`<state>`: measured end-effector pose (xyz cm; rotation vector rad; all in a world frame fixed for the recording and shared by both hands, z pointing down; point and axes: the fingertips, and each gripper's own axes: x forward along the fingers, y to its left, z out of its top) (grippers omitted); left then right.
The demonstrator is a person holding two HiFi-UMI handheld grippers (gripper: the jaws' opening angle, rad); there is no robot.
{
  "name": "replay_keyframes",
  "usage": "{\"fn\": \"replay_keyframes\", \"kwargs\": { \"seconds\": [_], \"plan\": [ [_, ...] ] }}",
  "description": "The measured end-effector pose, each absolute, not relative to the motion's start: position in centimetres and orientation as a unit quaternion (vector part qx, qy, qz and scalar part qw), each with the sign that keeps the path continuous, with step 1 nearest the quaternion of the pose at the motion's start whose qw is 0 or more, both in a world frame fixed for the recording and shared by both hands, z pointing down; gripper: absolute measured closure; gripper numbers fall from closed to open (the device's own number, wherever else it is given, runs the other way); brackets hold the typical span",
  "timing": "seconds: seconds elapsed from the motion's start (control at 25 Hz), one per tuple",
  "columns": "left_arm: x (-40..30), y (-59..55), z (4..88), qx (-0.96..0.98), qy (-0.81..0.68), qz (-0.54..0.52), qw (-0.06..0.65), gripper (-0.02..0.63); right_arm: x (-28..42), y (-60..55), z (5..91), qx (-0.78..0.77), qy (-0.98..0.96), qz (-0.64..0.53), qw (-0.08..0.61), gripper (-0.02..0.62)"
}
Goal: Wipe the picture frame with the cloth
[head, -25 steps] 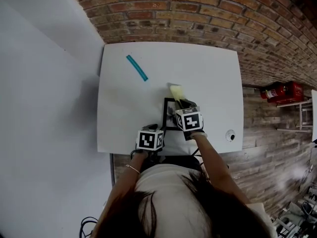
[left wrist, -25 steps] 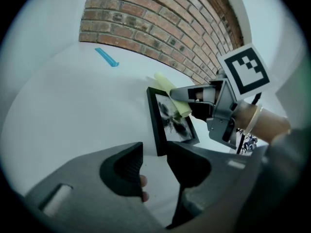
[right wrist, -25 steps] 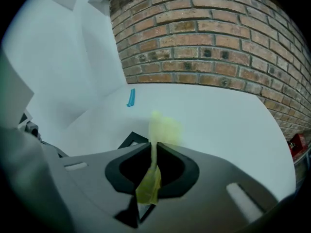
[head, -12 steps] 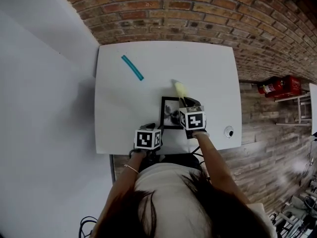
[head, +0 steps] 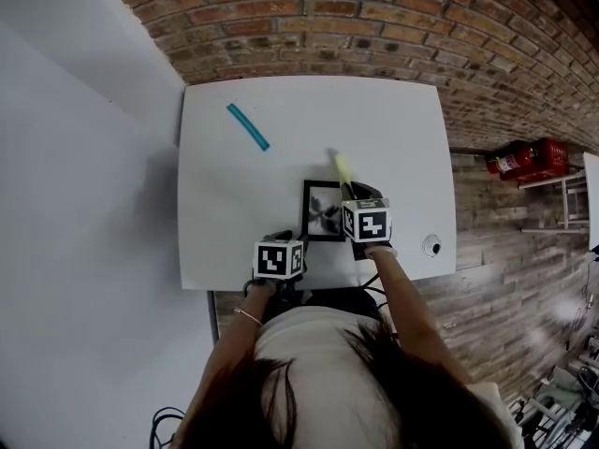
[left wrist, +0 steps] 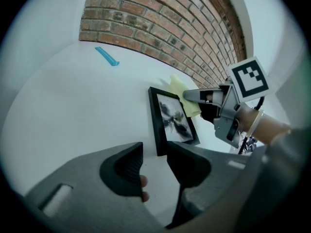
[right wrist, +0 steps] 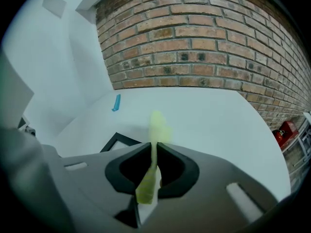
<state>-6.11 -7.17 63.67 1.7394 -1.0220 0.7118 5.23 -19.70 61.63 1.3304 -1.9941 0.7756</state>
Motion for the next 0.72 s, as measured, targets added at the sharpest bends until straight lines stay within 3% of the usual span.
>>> {"fn": "replay_keyframes", "kwargs": {
  "seconds": [0.72],
  "plan": [
    [-6.2, -7.2, 63.6, 0.709, -0.424, 0.288, 0.484, 0.446, 5.0, -17.0, 61.4, 0.498, -0.757, 0.290, 0.309, 0.558]
  ]
}}
